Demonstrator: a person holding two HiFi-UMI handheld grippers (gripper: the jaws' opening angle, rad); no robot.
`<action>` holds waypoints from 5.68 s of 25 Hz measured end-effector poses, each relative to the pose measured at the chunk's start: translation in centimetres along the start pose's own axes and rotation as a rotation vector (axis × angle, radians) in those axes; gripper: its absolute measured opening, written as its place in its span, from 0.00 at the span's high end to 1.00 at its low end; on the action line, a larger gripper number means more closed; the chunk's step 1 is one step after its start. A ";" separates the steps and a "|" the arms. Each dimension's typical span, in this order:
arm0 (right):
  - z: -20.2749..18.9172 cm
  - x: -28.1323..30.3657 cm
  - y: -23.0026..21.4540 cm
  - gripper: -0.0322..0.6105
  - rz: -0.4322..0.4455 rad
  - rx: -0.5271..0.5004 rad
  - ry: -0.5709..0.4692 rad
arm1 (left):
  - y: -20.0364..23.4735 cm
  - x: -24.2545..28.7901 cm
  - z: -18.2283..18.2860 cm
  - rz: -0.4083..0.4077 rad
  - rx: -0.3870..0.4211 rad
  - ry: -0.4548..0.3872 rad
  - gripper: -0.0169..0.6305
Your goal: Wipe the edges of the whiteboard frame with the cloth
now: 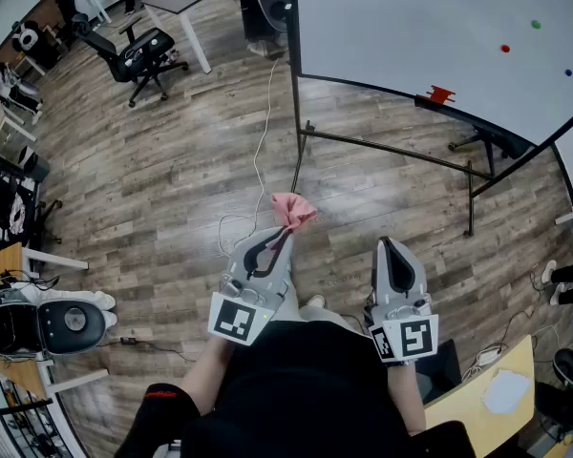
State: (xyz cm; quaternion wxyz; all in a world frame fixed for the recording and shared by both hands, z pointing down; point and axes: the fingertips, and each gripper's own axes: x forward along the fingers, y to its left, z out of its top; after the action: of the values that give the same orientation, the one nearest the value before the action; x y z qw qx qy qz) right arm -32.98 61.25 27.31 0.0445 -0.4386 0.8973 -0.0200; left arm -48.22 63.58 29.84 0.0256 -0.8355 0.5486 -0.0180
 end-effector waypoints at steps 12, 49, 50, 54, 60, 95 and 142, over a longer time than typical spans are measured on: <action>-0.9 1.1 1.5 0.95 0.055 -0.010 0.025 | 0.4 -0.2 -0.6 0.016 0.006 0.013 0.95; -5.0 25.4 -7.2 0.95 -0.028 0.000 0.127 | 17.4 21.4 -4.4 -0.043 -0.068 0.015 0.95; -5.1 26.1 -7.4 0.95 -0.030 -0.004 0.126 | 18.0 21.8 -4.8 -0.042 -0.086 0.025 0.95; -5.5 28.1 -7.8 0.95 -0.031 -0.013 0.131 | 19.5 23.7 -5.0 -0.064 -0.038 0.008 0.95; -6.5 30.7 -10.3 0.95 -0.031 -0.015 0.151 | 20.4 26.8 -6.5 -0.058 -0.073 0.050 0.95; -9.3 43.2 -28.9 0.95 0.412 0.011 0.284 | 20.6 46.5 -10.6 0.361 -0.129 0.165 0.95; -16.0 55.5 -25.1 0.95 0.360 -0.048 0.432 | 36.7 52.1 -33.3 0.313 -0.187 0.556 0.95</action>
State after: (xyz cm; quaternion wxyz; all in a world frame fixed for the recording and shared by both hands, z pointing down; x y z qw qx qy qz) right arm -48.74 1.97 41.65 -0.1552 -0.2589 0.9497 -0.0835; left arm -63.02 0.47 60.86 -0.1995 -0.7030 0.6555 -0.1907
